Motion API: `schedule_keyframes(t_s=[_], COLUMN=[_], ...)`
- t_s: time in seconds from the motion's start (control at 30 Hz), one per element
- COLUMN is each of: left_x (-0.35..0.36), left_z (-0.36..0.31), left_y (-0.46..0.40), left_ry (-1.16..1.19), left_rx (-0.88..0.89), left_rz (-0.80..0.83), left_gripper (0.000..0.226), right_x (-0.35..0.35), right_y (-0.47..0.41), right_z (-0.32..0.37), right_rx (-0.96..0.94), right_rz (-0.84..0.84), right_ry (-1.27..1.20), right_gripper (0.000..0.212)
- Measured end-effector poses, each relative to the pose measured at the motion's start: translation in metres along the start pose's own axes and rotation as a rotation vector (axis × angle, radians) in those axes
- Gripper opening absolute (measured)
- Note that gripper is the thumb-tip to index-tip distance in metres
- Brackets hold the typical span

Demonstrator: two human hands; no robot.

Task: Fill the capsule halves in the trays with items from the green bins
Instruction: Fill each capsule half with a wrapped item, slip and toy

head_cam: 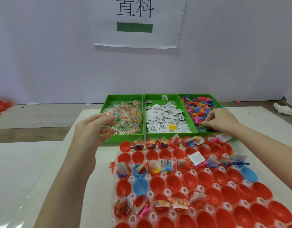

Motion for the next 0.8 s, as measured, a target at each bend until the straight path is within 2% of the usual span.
schedule_keyframes(t_s=[0.07, 0.17, 0.3, 0.43, 0.57, 0.67, 0.8], left_x=[0.001, 0.002, 0.001, -0.001, 0.001, 0.003, 0.005], left_z=[0.002, 0.002, 0.0, 0.001, 0.005, 0.005, 0.005], left_y=[0.0, -0.002, -0.005, -0.007, -0.007, -0.007, -0.006], left_ry=[-0.019, -0.026, 0.043, 0.06, 0.088, 0.091, 0.075], left_rx=[0.021, 0.035, 0.025, 0.013, -0.034, -0.05, -0.062], left_rz=[0.022, 0.03, 0.037, 0.028, 0.016, 0.018, 0.008], left_gripper=[0.022, 0.026, 0.024, 0.022, 0.02, 0.018, 0.017], right_x=[-0.007, -0.019, -0.014, -0.01, 0.007, 0.027, 0.051], right_y=[0.002, 0.004, 0.002, -0.008, -0.012, -0.013, -0.01], right_z=[0.001, -0.002, -0.009, 0.002, 0.053, 0.092, 0.124], right_rx=[0.015, 0.075, 0.204, 0.208, 0.03, -0.138, -0.231], right_rz=[-0.096, -0.242, -0.206, -0.168, 0.027, 0.145, 0.295], right_ry=[-0.123, -0.309, -0.522, -0.451, -0.262, -0.19, 0.09], right_gripper=[0.027, 0.016, 0.017, 0.021, 0.04, 0.022, 0.055])
Point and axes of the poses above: each hand's wrist, its own y-axis away from the middle knuckle, its own x-axis out of the palm, z = x × y, the point moved 6 cm from there along -y, towards the middle knuckle, and after that the axes turned 9 degrees about -x, right-handed, at the moved point
